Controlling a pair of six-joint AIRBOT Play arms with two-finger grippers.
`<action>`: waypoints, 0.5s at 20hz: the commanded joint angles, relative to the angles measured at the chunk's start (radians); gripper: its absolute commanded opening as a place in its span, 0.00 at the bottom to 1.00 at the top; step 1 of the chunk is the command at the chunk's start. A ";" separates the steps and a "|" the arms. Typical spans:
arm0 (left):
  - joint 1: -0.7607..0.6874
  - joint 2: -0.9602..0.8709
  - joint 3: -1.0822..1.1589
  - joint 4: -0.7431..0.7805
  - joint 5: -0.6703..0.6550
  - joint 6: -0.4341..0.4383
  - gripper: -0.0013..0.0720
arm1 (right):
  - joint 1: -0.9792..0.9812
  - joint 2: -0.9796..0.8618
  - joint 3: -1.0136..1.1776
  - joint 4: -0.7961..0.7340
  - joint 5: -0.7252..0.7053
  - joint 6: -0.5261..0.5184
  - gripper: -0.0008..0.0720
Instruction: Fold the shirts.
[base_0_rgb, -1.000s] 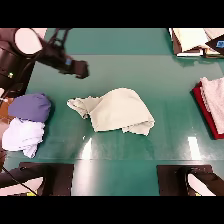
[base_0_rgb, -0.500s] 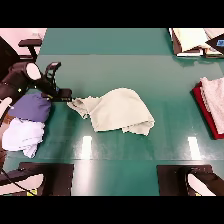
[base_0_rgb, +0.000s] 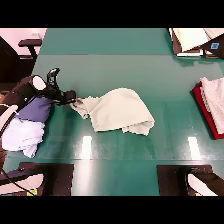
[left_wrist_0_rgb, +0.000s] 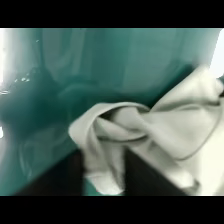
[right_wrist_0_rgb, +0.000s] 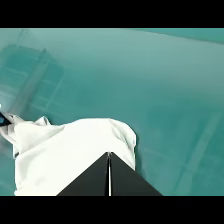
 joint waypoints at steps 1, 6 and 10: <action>0.001 0.001 -0.007 -0.054 0.052 -0.005 0.06 | 0.000 -0.012 -0.050 -0.029 0.067 0.000 0.04; 0.001 0.057 0.089 0.043 0.009 -0.004 0.05 | -0.044 0.010 -0.403 -0.127 0.090 0.000 0.04; 0.001 0.083 0.157 0.047 0.001 0.018 0.05 | -0.109 0.009 -0.774 -0.118 -0.037 0.000 0.63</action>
